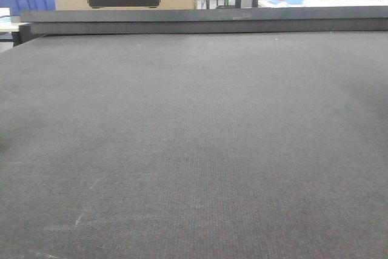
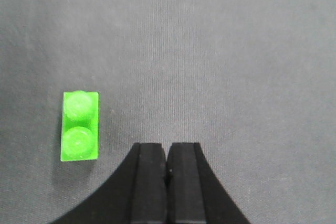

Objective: Grab block from conveyor and place in blue bin
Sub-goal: 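Grasp the green block with left gripper, blue block with right gripper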

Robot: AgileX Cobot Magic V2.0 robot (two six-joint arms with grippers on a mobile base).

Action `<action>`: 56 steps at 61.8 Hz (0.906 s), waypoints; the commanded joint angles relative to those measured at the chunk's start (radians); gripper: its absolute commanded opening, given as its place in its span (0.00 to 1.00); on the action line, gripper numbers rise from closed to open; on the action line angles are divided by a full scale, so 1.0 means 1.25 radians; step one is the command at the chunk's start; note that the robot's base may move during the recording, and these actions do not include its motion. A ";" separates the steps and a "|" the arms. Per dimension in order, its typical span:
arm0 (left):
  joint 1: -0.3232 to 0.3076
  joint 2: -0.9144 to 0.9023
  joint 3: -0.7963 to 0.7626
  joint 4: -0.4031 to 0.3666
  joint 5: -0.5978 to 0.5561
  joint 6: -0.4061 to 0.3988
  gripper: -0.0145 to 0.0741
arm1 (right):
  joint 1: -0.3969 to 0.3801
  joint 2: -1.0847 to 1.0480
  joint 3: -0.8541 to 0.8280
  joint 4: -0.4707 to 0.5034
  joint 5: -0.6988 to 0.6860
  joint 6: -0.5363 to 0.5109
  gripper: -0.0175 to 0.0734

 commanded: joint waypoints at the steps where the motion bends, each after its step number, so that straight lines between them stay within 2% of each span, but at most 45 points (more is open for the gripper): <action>1: 0.002 0.009 -0.006 -0.012 0.005 -0.001 0.04 | -0.019 0.061 -0.034 -0.001 0.022 0.011 0.38; 5: 0.002 0.010 -0.006 -0.012 0.005 -0.001 0.04 | -0.019 0.100 -0.035 -0.001 0.012 0.011 0.53; 9: 0.002 0.010 -0.006 -0.012 0.005 -0.001 0.04 | -0.019 0.131 -0.035 -0.001 0.011 -0.002 0.61; 13: 0.002 0.010 -0.006 -0.012 0.005 -0.001 0.04 | -0.019 0.158 -0.035 -0.001 -0.002 -0.003 0.65; 32: 0.002 0.011 -0.006 -0.012 0.003 -0.001 0.04 | -0.019 0.266 -0.034 -0.026 -0.095 -0.022 0.65; 56: 0.002 0.011 -0.006 -0.011 0.003 -0.001 0.04 | -0.019 0.320 -0.022 -0.030 -0.122 -0.089 0.65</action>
